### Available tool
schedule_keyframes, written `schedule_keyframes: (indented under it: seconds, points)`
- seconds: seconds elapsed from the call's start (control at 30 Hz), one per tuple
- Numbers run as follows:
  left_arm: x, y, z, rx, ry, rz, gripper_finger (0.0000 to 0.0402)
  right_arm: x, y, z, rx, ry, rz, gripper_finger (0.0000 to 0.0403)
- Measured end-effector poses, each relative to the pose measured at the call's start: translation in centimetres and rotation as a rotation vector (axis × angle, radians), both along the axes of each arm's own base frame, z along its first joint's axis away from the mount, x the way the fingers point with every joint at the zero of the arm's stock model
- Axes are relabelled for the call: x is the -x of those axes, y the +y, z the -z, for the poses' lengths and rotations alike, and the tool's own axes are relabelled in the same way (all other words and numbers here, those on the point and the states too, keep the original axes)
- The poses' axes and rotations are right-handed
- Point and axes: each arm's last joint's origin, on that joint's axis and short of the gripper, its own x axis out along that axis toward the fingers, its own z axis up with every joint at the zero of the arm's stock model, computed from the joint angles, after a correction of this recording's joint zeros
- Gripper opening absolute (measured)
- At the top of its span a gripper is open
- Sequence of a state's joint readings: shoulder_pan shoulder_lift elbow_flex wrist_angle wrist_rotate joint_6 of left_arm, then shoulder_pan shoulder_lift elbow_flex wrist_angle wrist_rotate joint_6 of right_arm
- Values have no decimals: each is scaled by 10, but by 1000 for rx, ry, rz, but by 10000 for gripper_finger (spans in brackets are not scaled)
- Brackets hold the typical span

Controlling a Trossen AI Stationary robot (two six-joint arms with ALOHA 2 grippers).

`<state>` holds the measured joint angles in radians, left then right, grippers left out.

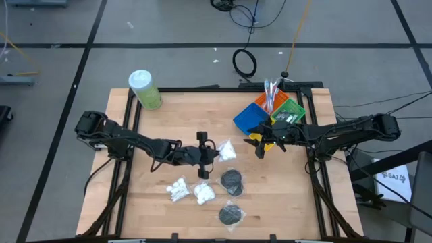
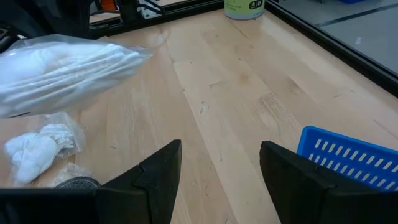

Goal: Pick & Place Travel size toiletries
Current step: Put the cotton pack into the blue bin

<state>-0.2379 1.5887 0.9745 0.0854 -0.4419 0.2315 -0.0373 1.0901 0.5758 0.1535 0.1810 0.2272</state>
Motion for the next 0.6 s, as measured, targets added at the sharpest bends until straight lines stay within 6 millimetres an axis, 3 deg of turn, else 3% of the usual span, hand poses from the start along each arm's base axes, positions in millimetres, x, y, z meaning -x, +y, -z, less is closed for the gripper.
schedule_keyframes:
  seconds: [0.6]
  points:
    - [0, 2, 0, -74, 18, 0, 0, -1, 0, -3, -6, -34, 4, 205]
